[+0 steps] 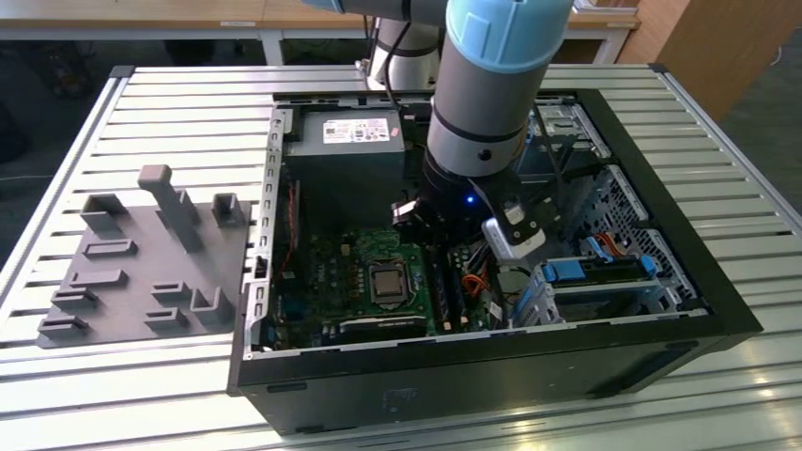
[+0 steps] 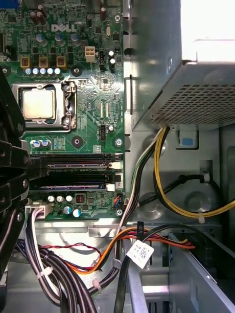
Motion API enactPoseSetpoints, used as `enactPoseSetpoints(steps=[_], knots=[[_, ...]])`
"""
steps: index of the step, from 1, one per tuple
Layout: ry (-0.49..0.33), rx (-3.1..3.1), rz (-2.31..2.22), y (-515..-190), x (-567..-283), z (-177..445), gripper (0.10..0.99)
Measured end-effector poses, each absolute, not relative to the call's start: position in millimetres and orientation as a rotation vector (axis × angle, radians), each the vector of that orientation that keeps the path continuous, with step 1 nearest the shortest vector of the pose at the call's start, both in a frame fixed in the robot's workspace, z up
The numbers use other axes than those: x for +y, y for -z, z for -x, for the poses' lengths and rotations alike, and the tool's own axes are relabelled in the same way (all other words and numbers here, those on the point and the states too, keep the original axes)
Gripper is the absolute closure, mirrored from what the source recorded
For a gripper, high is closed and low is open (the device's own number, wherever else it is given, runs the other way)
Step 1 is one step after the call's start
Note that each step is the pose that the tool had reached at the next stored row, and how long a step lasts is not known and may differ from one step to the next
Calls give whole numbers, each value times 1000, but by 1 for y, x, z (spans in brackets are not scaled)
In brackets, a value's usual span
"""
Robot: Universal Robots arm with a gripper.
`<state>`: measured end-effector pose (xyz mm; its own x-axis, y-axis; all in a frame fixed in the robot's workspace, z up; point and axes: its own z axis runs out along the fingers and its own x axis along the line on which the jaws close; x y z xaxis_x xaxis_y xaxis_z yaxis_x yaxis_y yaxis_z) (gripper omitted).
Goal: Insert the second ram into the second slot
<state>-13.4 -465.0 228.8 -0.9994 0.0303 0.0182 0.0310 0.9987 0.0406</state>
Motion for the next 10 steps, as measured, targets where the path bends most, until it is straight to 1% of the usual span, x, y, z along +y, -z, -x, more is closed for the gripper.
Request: enactPoseSetpoints(steps=[10], knots=[[64, -3123, 48, -221, -465, 13, 980]])
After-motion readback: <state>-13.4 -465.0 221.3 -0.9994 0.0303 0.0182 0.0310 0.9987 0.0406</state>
